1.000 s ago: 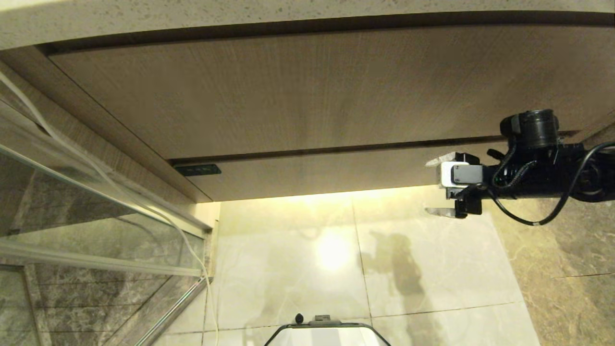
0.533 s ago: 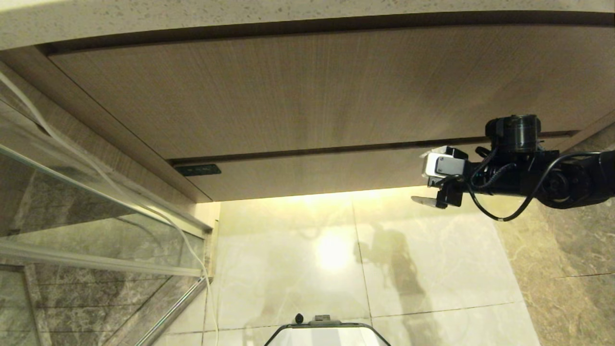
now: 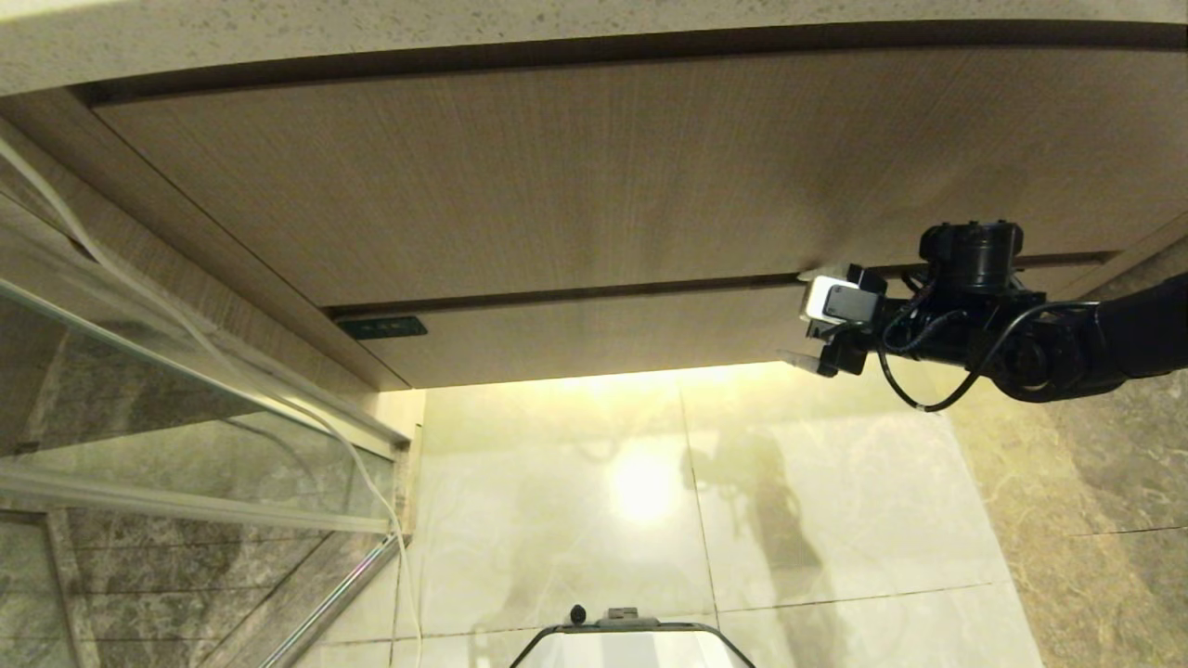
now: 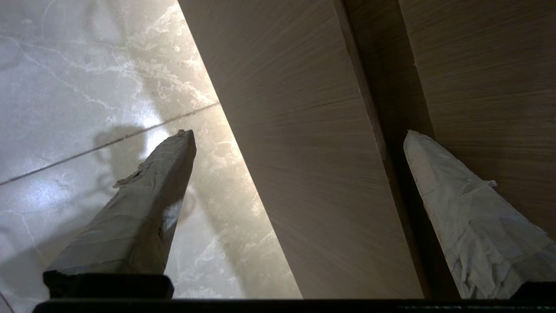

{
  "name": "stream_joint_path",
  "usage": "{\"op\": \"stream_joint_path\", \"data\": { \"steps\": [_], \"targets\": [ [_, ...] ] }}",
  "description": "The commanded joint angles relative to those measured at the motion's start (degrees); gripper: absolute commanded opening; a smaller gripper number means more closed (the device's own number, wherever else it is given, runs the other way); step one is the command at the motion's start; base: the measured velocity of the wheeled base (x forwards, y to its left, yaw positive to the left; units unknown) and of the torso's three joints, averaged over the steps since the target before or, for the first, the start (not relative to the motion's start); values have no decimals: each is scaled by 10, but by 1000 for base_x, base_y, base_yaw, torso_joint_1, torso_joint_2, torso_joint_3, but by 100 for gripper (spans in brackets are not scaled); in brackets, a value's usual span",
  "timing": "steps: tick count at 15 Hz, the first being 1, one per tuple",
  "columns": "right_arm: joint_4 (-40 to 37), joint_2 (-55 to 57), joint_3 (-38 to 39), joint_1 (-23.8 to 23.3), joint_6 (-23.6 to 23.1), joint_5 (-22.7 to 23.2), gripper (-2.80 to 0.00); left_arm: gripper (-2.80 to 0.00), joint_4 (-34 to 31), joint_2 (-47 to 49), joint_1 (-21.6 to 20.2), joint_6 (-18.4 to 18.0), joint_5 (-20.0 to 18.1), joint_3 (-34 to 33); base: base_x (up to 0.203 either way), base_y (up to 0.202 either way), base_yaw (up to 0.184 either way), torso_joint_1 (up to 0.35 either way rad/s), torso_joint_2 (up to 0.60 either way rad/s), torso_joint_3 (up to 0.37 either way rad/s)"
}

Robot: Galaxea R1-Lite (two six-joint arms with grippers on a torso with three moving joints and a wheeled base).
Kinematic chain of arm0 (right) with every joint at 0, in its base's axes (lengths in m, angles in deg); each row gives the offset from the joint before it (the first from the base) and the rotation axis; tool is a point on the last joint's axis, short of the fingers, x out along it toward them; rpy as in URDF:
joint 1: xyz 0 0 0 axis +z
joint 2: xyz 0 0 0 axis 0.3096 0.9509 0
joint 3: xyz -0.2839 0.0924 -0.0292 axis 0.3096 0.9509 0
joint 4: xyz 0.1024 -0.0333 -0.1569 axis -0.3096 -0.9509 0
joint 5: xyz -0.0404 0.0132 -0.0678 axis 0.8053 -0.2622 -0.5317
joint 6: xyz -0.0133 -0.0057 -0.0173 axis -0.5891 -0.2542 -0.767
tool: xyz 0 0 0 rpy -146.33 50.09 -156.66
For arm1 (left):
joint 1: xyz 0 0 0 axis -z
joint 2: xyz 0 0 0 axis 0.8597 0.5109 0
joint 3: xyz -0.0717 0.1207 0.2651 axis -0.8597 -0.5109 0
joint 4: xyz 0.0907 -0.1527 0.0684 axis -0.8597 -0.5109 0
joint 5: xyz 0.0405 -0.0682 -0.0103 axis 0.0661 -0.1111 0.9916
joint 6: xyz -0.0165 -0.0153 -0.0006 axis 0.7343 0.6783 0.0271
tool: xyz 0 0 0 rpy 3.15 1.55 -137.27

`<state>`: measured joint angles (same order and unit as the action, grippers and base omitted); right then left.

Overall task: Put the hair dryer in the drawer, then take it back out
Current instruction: Pull open the drawer

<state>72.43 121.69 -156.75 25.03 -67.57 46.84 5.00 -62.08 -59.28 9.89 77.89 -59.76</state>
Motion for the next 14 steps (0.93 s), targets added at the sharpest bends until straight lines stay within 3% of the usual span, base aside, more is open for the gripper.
{"op": "stream_joint_path", "data": {
  "steps": [1, 14],
  "targets": [
    [27, 15, -6, 0, 5, 0, 0, -280, 0, 0, 0, 0, 0, 0, 0, 0, 0, 0, 0, 0],
    [93, 79, -1, -1, 27, 2, 0, -280, 0, 0, 0, 0, 0, 0, 0, 0, 0, 0, 0, 0]
  ]
}}
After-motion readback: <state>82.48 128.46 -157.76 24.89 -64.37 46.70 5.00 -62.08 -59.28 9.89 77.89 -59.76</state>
